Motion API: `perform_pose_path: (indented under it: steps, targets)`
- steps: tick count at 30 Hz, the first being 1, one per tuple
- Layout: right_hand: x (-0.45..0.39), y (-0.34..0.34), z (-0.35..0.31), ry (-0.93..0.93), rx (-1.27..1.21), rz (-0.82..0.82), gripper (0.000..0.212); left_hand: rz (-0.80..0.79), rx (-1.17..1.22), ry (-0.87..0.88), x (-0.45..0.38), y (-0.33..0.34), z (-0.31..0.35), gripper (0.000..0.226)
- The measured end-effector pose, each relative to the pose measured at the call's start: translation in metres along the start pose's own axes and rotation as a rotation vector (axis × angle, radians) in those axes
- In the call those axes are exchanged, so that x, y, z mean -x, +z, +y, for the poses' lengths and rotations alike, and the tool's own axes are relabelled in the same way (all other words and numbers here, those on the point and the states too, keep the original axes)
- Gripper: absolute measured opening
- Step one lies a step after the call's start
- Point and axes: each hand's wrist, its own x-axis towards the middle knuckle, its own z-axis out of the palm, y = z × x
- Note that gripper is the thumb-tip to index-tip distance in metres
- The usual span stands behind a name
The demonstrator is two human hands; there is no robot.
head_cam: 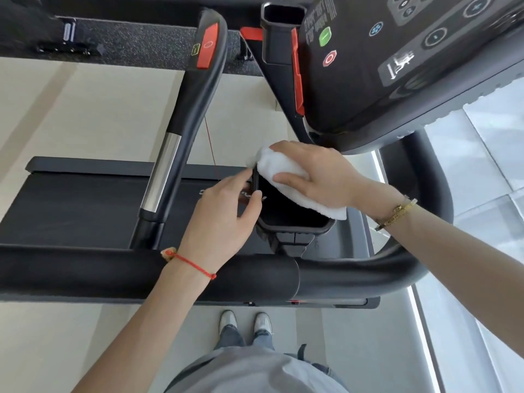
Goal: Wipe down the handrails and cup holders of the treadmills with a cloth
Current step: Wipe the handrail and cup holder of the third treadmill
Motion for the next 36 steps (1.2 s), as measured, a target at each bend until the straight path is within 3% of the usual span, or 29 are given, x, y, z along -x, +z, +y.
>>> perform_pose_path:
  steps: [7,12,16,23,28,32,36]
  targets:
    - [0.032,0.006,0.009,0.068,-0.166,0.059,0.060,0.016,0.050,0.011,0.000,0.000,-0.002,0.037]
    - [0.000,0.003,-0.001,-0.002,0.109,0.012,0.047,0.027,0.019,0.009,0.000,0.002,-0.005,0.037]
    - [-0.007,0.007,-0.006,0.002,0.162,0.033,0.043,0.030,0.022,-0.001,0.000,0.003,-0.007,0.040]
    - [0.039,0.011,0.004,0.165,-0.059,0.076,0.056,0.019,0.045,-0.005,0.001,0.001,-0.005,0.040]
    - [0.037,0.013,-0.004,0.258,-0.057,0.080,0.056,0.014,0.031,-0.003,0.001,0.000,-0.003,0.039]
    - [0.042,0.019,-0.013,0.320,-0.085,0.173,0.055,0.006,0.030,-0.002,0.001,0.000,-0.002,0.036]
    - [0.058,0.023,-0.017,0.452,-0.295,0.198,0.060,-0.001,0.031,-0.007,0.000,0.000,-0.003,0.034]
